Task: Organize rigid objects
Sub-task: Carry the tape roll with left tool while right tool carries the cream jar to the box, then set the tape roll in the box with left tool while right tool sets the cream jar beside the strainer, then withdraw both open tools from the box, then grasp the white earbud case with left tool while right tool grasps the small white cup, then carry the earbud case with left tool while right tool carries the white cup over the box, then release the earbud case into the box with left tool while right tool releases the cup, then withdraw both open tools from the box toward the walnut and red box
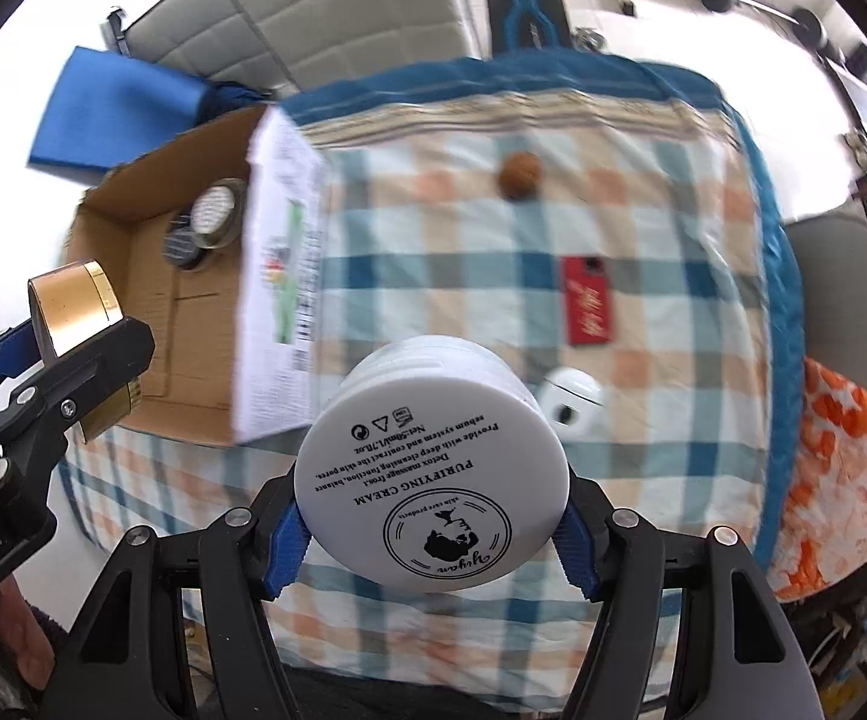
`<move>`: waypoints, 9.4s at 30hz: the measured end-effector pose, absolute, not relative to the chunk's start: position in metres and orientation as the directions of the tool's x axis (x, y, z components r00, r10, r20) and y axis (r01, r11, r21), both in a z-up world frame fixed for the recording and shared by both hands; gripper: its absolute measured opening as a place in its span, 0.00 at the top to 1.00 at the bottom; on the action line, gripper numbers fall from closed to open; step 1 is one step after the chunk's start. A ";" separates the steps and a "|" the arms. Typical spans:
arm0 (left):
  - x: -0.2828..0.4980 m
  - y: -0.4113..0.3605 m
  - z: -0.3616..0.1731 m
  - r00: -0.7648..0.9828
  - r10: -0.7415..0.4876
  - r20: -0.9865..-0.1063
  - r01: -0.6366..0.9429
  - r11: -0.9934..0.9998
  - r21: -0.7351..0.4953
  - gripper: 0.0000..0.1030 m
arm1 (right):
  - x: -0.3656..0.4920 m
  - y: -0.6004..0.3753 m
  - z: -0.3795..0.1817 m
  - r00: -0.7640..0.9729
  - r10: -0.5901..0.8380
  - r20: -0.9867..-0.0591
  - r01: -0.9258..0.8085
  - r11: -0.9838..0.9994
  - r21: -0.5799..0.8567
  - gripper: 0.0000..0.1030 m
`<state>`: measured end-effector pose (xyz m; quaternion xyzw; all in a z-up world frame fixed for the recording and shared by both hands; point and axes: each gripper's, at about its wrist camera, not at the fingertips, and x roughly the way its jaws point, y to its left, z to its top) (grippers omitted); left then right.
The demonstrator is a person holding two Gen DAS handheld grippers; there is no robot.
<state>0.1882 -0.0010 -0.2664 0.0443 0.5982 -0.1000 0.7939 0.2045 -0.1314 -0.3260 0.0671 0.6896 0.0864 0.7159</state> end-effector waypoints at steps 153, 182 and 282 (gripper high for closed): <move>0.160 -0.207 -0.464 -0.077 -0.063 -0.995 0.367 0.926 -0.087 0.22 | 0.107 -0.362 -0.479 -0.125 0.115 -0.985 0.456 0.889 0.046 0.67; 0.116 -0.123 -0.501 -0.207 -0.047 -0.977 0.292 0.950 -0.107 0.56 | 0.132 -0.284 -0.513 -0.218 0.143 -0.965 0.271 0.959 0.081 0.67; 0.254 0.056 -0.282 0.192 -0.198 -0.961 0.127 0.976 -0.175 0.02 | 0.242 -0.079 -0.326 0.125 0.198 -0.972 0.014 0.979 0.201 0.00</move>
